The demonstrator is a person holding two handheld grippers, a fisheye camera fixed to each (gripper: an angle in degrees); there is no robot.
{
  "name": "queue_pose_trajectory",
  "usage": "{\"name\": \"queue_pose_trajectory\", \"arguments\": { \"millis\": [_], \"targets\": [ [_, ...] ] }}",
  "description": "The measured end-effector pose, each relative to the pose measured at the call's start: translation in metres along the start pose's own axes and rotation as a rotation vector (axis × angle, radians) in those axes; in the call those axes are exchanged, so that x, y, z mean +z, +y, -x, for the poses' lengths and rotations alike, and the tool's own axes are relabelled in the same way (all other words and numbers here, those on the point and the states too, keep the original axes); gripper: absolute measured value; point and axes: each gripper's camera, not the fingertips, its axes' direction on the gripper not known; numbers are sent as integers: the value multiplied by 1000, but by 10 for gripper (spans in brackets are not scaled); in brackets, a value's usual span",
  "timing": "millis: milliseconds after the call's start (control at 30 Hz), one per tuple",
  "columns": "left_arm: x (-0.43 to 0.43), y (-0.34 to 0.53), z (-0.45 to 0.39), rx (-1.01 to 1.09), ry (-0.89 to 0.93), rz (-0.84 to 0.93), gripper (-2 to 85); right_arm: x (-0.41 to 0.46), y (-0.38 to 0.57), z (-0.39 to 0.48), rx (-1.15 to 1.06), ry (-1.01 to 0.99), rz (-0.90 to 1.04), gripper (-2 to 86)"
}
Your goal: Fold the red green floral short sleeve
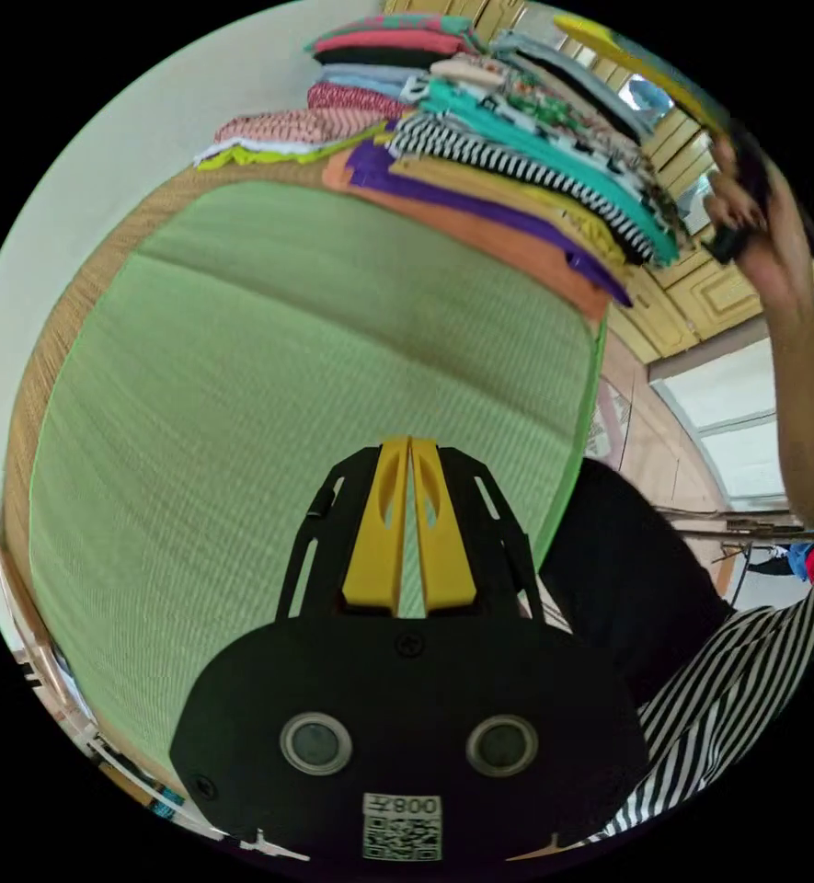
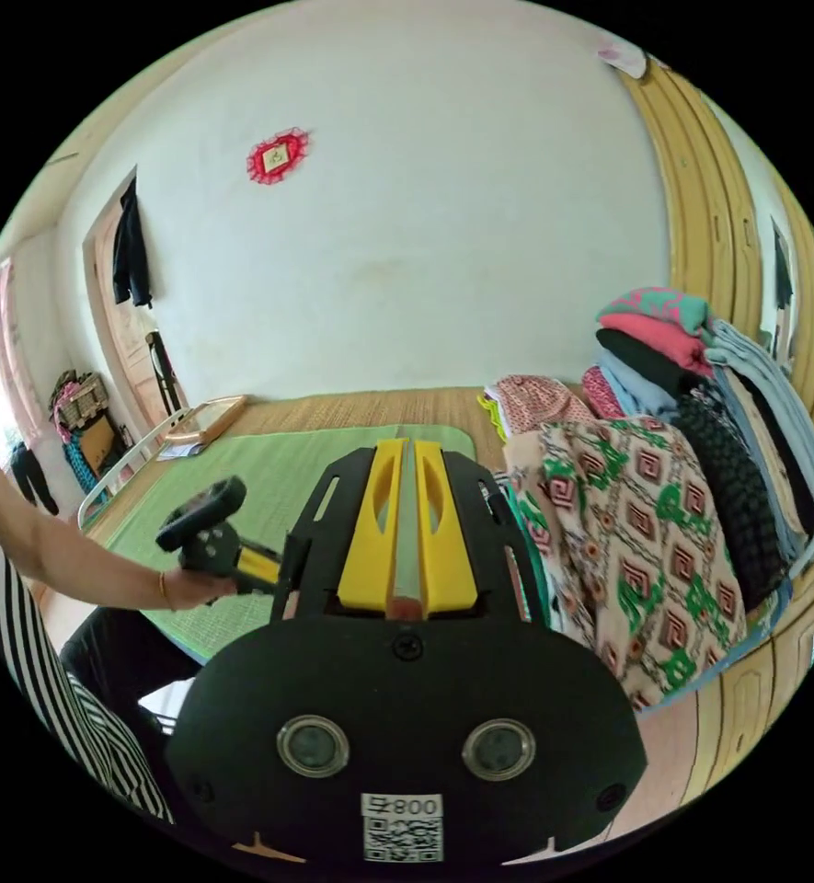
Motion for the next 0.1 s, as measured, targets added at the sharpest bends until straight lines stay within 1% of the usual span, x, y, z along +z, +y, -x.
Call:
{"name": "queue_pose_trajectory", "arguments": {
  "millis": [33,67,100],
  "targets": [
    [6,12,2,-7,4,22,2,28,-11,1,-17,-16,7,51],
    [2,25,4,-14,7,-42,2,42,-17,2,-27,-17,12,53],
    [1,30,5,-18,11,-56,2,71,-29,0,-27,-4,20,57]
  ]
}}
